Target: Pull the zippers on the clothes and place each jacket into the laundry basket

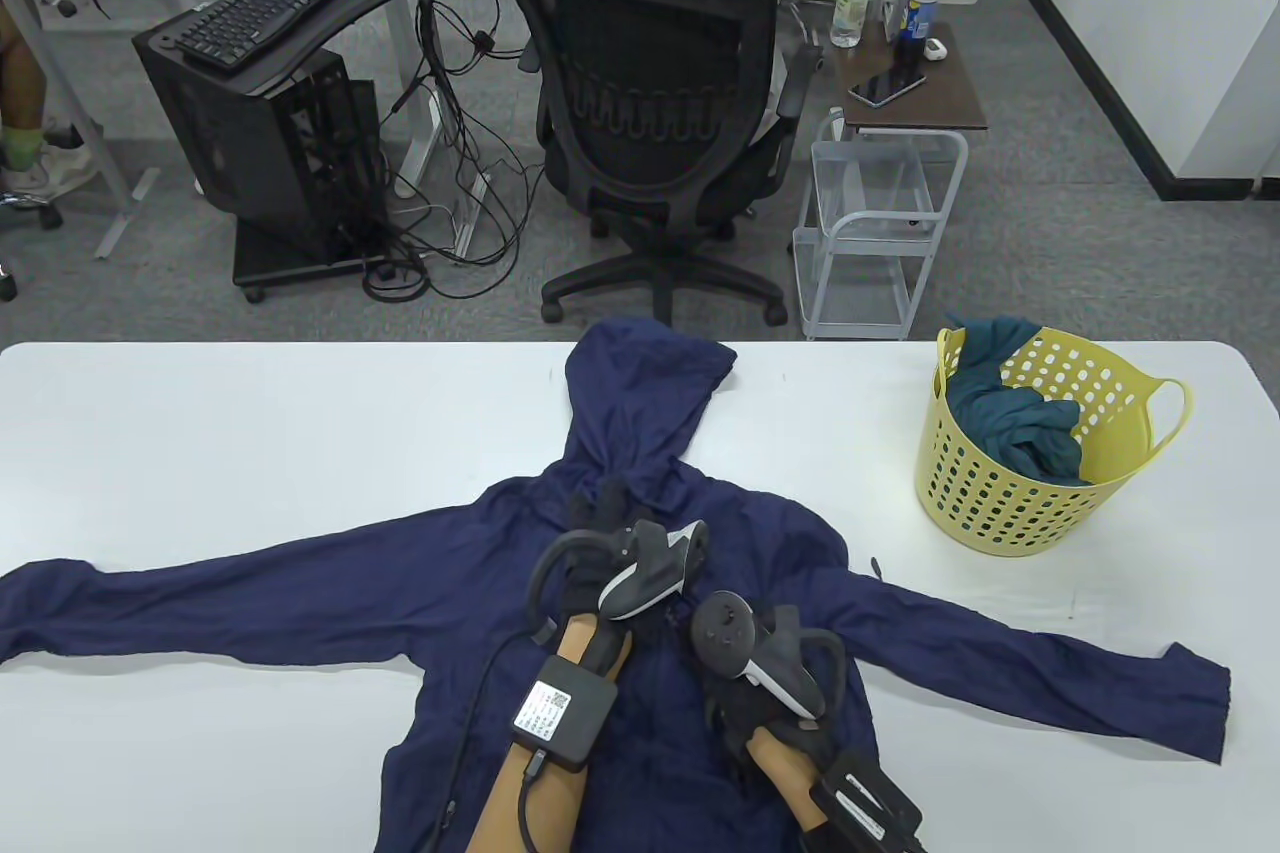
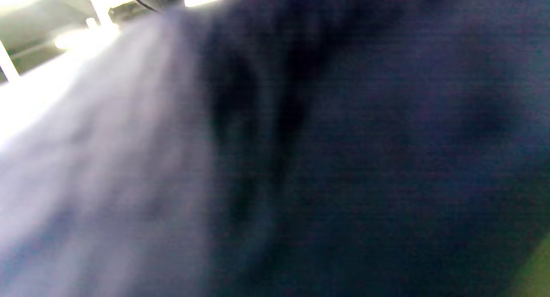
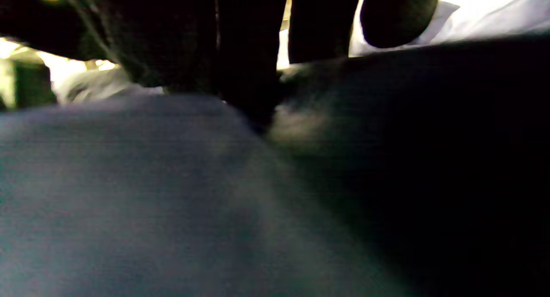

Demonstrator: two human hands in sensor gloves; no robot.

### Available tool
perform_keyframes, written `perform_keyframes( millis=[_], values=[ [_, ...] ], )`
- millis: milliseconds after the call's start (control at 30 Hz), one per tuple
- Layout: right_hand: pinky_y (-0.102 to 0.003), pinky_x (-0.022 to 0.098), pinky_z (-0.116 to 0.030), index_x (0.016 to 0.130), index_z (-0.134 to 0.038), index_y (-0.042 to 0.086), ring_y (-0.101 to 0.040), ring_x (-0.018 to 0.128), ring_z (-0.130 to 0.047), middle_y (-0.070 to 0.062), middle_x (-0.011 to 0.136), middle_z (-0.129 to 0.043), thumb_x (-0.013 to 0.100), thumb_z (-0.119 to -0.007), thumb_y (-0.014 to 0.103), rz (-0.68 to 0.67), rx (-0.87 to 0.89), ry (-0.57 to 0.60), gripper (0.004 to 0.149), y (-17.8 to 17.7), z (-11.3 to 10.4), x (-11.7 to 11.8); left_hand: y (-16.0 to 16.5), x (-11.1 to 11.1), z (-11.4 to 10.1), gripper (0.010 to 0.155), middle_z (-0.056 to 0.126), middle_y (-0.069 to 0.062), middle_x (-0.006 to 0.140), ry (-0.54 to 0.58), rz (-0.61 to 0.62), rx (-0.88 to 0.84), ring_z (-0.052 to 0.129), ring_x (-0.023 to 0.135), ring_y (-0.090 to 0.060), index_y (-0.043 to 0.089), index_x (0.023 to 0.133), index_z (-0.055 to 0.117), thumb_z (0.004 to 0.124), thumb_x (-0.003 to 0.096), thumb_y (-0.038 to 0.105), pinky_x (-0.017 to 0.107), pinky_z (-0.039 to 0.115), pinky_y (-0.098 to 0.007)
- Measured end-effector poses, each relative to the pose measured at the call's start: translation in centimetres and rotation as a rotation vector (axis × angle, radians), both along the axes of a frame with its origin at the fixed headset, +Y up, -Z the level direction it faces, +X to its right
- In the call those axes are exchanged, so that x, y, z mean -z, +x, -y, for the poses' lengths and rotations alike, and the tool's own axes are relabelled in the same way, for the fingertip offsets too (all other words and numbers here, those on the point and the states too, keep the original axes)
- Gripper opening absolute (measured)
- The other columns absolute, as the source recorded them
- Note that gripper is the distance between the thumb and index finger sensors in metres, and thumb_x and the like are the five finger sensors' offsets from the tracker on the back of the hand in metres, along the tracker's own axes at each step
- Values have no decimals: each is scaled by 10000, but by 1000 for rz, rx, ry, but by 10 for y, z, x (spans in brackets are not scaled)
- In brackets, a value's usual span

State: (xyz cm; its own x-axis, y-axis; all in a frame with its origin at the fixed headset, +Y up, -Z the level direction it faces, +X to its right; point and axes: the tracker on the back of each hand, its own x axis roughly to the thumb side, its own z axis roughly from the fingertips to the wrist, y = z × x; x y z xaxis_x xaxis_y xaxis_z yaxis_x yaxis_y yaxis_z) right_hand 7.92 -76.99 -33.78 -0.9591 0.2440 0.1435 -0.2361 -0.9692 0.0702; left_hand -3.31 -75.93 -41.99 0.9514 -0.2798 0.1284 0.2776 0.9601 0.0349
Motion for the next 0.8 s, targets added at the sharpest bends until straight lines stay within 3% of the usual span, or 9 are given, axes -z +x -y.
perform_keyframes(
  millis=[200, 300, 433, 533, 667, 733, 800],
  values=[
    [-609, 685, -595, 865, -854, 358, -413, 979, -704, 66, 1058, -797, 447, -821, 413, -129, -122, -107, 423, -8, -6, -10, -15, 6, -5, 356, 843, 261, 1000, 27, -58, 23, 608, 1077, -189, 595, 665, 908, 818, 349, 456, 743, 538, -591],
    [-619, 676, -615, 868, -846, 364, -455, 970, -729, 50, 1095, -756, 449, -821, 413, -133, -137, -152, 423, -10, -6, -14, -22, 7, -8, 370, 865, 248, 992, -7, -77, -13, 630, 1065, -193, 567, 695, 912, 822, 355, 452, 735, 549, -591],
    [-620, 661, -653, 874, -831, 368, -448, 976, -718, 29, 1118, -696, 455, -814, 410, -131, -130, -219, 422, -9, -5, -14, -25, 2, -16, 420, 776, 241, 1064, -100, -82, 71, 554, 1091, -205, 595, 780, 843, 782, 385, 465, 745, 513, -596],
    [-611, 669, -649, 880, -810, 379, -466, 979, -680, 35, 1127, -668, 456, -801, 412, -105, -108, -219, 426, -4, -1, -8, -30, -11, -34, 470, 729, 217, 1099, -37, -52, -12, 546, 1093, -215, 596, 843, 779, 760, 394, 460, 744, 510, -599],
    [-606, 693, -597, 884, -793, 380, -447, 1007, -592, 73, 1133, -637, 457, -791, 408, -58, -22, -249, 428, 10, 5, 4, -32, -35, -57, 470, 783, 194, 1071, -13, -1, -173, 602, 1072, -224, 581, 850, 785, 755, 399, 449, 735, 528, -600],
    [-602, 699, -578, 884, -792, 381, -436, 1015, -571, 81, 1135, -630, 457, -789, 408, -41, -5, -246, 428, 16, 7, 7, -27, -48, -56, 465, 865, 186, 1011, -58, 36, -234, 752, 1003, -216, 567, 850, 794, 754, 406, 435, 718, 576, -589],
    [-601, 698, -575, 883, -790, 385, -431, 1016, -569, 85, 1134, -630, 456, -785, 411, -46, -9, -232, 427, 19, 7, 9, -21, -57, -43, 473, 888, 177, 998, -196, 37, -255, 795, 977, -220, 561, 868, 779, 744, 419, 417, 709, 600, -583]
  ],
)
